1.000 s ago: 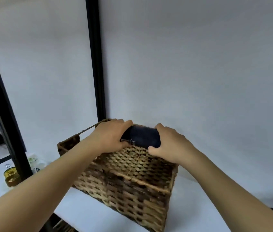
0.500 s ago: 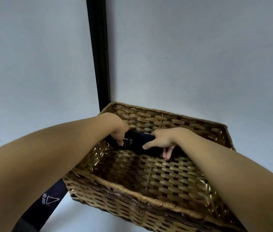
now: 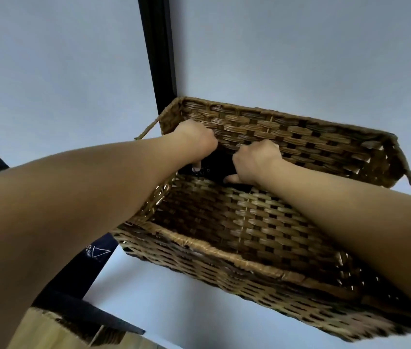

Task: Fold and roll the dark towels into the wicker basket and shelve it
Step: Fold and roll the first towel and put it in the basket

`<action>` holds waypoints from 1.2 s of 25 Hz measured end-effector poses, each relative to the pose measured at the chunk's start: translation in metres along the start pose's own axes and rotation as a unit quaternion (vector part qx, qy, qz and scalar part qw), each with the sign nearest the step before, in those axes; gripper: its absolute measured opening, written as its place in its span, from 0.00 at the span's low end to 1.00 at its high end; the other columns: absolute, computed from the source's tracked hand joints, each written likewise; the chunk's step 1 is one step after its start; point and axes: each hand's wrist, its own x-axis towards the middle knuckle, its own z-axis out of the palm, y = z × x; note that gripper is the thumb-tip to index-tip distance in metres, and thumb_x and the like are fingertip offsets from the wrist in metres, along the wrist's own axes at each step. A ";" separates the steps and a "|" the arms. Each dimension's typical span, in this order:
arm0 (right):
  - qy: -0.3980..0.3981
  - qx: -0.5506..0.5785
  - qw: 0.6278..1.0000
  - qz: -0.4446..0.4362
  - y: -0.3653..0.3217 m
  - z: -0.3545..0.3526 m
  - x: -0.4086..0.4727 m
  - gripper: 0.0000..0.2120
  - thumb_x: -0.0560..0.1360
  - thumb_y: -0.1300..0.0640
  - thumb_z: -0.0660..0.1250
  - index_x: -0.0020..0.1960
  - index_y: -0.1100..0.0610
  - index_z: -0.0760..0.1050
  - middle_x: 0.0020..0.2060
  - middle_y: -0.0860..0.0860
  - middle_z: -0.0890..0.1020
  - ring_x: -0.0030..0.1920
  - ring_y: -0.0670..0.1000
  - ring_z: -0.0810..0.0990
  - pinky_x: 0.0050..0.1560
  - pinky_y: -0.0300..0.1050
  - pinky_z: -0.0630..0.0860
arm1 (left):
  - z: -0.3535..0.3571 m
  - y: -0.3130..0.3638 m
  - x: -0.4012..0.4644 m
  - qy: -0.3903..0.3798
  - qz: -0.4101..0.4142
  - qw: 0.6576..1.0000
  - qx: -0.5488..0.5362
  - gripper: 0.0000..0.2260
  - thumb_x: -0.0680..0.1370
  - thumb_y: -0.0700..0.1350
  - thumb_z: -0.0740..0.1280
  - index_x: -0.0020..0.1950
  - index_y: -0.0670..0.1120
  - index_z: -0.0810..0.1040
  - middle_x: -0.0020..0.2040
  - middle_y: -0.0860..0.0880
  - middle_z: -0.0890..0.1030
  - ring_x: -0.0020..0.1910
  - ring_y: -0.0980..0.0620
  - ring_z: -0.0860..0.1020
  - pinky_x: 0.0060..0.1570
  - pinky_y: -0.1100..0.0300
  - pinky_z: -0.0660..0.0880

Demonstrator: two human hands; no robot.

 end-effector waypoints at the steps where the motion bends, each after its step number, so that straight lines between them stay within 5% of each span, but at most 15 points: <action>1: 0.008 -0.010 1.000 0.002 0.000 0.000 -0.001 0.34 0.75 0.25 0.54 0.54 0.56 0.76 0.41 0.50 0.75 0.38 0.55 0.77 0.28 0.45 0.68 | 0.003 0.000 -0.001 -0.002 0.004 1.000 0.000 0.23 0.76 0.57 0.73 0.63 0.44 0.78 0.60 0.45 0.79 0.58 0.42 0.79 0.49 0.49 0.79; 4: 0.017 -0.018 1.000 0.003 0.002 -0.002 -0.010 0.37 0.73 0.23 0.53 0.51 0.56 0.76 0.37 0.50 0.74 0.34 0.54 0.76 0.29 0.45 0.71 | 0.005 -0.005 -0.006 -0.006 0.001 1.000 -0.030 0.22 0.76 0.59 0.72 0.62 0.45 0.79 0.58 0.46 0.80 0.56 0.44 0.80 0.52 0.49 0.80; 7: 0.043 -0.012 0.999 -0.027 0.012 -0.015 -0.018 0.32 0.71 0.26 0.63 0.50 0.55 0.72 0.39 0.50 0.76 0.39 0.55 0.79 0.29 0.46 0.71 | -0.001 -0.012 -0.009 -0.026 0.004 0.998 -0.056 0.24 0.76 0.56 0.73 0.66 0.44 0.76 0.59 0.45 0.80 0.57 0.44 0.79 0.56 0.50 0.79; 11: 0.026 0.069 0.995 -0.064 0.017 -0.006 -0.019 0.26 0.76 0.42 0.71 0.65 0.58 0.72 0.57 0.55 0.79 0.53 0.59 0.81 0.38 0.50 0.75 | -0.003 -0.008 -0.014 -0.062 0.003 0.990 -0.126 0.26 0.78 0.54 0.70 0.73 0.46 0.72 0.66 0.46 0.77 0.63 0.45 0.76 0.62 0.52 0.75; 15: -0.007 0.134 0.990 -0.048 0.021 -0.008 -0.027 0.28 0.77 0.43 0.71 0.69 0.59 0.69 0.59 0.56 0.78 0.54 0.58 0.80 0.40 0.50 0.74 | 0.005 -0.008 -0.027 -0.104 -0.004 0.974 -0.202 0.33 0.80 0.58 0.67 0.81 0.49 0.61 0.77 0.46 0.67 0.74 0.44 0.68 0.72 0.50 0.67; 19: 0.006 0.109 0.993 -0.038 0.041 -0.026 -0.050 0.28 0.74 0.34 0.68 0.63 0.54 0.72 0.51 0.51 0.76 0.50 0.55 0.78 0.42 0.51 0.76 | -0.013 -0.014 -0.053 0.037 0.011 0.970 -0.239 0.28 0.78 0.64 0.65 0.74 0.52 0.71 0.70 0.49 0.75 0.67 0.48 0.74 0.66 0.49 0.73; 23: 0.121 0.167 0.978 -0.035 0.082 -0.043 -0.114 0.26 0.77 0.32 0.61 0.63 0.52 0.70 0.53 0.50 0.78 0.51 0.54 0.77 0.44 0.49 0.75 | -0.037 -0.001 -0.086 0.174 -0.023 0.968 -0.181 0.36 0.75 0.70 0.63 0.79 0.55 0.62 0.79 0.52 0.64 0.77 0.49 0.63 0.71 0.45 0.68; 26: 0.205 0.187 0.961 -0.009 0.103 -0.024 -0.167 0.32 0.77 0.31 0.59 0.73 0.49 0.63 0.67 0.50 0.73 0.62 0.56 0.74 0.54 0.53 0.75 | -0.061 0.027 -0.099 0.248 -0.050 0.950 -0.185 0.40 0.75 0.72 0.60 0.82 0.57 0.52 0.83 0.52 0.50 0.82 0.49 0.49 0.79 0.47 0.54; 30: 0.242 0.187 0.950 0.054 0.147 0.011 -0.233 0.36 0.78 0.31 0.56 0.79 0.47 0.54 0.81 0.51 0.52 0.74 0.59 0.63 0.67 0.57 0.69 | -0.116 0.101 -0.101 0.317 -0.033 0.932 -0.175 0.36 0.79 0.68 0.58 0.82 0.56 0.49 0.83 0.51 0.47 0.82 0.49 0.44 0.80 0.47 0.48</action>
